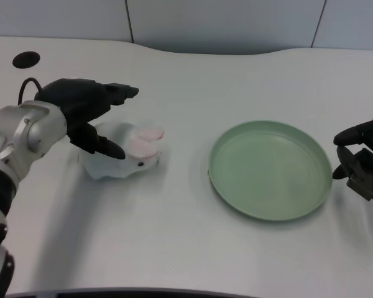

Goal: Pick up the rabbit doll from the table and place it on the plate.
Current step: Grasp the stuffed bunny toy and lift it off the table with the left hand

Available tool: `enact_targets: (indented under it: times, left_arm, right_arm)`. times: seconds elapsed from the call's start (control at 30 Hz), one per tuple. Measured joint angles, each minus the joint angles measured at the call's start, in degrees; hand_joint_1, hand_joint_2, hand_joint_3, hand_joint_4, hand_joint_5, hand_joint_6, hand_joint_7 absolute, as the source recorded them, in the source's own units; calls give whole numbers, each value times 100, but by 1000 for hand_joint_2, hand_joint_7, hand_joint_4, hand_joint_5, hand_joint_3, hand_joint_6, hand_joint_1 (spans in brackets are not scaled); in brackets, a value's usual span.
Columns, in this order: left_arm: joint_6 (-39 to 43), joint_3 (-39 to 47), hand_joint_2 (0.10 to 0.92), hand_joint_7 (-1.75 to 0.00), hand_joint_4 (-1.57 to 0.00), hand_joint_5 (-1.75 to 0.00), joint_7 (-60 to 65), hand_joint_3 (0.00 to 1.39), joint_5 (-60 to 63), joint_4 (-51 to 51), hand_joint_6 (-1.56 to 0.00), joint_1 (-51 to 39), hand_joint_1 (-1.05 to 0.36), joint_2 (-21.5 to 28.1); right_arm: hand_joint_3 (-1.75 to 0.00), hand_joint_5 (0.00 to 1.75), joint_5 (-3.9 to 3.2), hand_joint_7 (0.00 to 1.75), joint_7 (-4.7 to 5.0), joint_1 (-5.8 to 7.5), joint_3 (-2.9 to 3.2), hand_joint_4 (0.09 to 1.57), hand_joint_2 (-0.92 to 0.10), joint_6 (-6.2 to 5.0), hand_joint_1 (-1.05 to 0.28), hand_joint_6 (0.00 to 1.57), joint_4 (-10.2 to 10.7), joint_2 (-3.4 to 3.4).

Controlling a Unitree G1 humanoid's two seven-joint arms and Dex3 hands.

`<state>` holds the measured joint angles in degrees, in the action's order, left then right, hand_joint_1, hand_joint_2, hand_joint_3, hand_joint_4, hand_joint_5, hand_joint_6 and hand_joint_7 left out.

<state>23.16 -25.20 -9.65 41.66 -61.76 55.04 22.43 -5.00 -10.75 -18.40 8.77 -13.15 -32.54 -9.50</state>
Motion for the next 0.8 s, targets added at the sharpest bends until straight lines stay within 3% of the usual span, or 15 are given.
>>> enact_targets:
  times: [0.27, 0.43, 0.63, 0.8]
  left_arm:
    - [-481, -464, 921, 0, -8, -39, -126, 90, 112, -950, -73, 569, -992, -526]
    - [-1037, -920, 900, -11, -23, -44, -109, 27, 451, -1366, -105, 696, -972, -812]
    - [-1234, -1167, 883, -9, -15, -42, -60, 4, 553, -1518, -112, 695, -1028, -898]
    - [-1372, -1338, 875, -8, -18, -44, 55, 1, 650, -1586, -110, 695, -1048, -954]
  right_arm:
    - [-526, 1746, -50, 1557, -57, 173, 0, 356, -921, 37, -279, 250, 258, 2]
    - [-527, 1746, -191, 1584, -208, 416, 10, 370, -921, 50, -291, 249, 484, 5]
    - [-518, 1746, -263, 1610, -226, 687, 14, 364, -921, 134, -290, 240, 922, 17]
    - [-501, 1746, -294, 1621, -260, 828, 13, 362, -921, 194, -298, 235, 1101, 17]
